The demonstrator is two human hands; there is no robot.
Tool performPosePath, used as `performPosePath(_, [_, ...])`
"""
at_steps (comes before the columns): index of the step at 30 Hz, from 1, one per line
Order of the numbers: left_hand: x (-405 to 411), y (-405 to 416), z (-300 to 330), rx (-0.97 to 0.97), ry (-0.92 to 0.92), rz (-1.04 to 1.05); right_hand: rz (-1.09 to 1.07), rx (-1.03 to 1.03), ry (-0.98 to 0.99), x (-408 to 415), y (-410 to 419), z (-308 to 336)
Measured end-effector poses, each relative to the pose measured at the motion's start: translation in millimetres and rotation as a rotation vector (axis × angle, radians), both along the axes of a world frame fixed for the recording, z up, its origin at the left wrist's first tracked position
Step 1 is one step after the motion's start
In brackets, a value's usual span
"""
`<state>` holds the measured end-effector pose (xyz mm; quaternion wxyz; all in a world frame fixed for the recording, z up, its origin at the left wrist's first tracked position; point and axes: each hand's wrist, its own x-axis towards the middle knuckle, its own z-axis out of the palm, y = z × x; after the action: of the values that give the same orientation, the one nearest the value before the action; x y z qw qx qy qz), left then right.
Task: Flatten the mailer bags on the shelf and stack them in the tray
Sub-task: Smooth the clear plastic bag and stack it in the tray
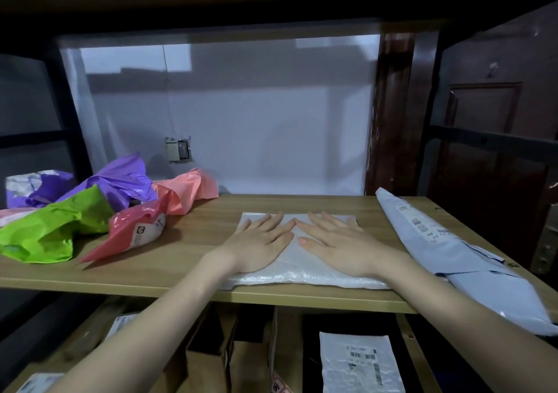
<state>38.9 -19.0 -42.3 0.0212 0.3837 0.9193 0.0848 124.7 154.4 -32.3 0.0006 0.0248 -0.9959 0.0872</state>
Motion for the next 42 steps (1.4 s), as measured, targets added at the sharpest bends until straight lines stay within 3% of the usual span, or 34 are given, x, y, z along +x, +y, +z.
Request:
performPosePath(26, [2, 0, -1, -0.057, -0.058, 0.014, -0.006, 0.020, -0.125, -6, 2, -10])
performPosePath(42, [6, -2, 0, -0.020, -0.072, 0.032, -0.068, 0.000, -0.099, -4, 1, -12])
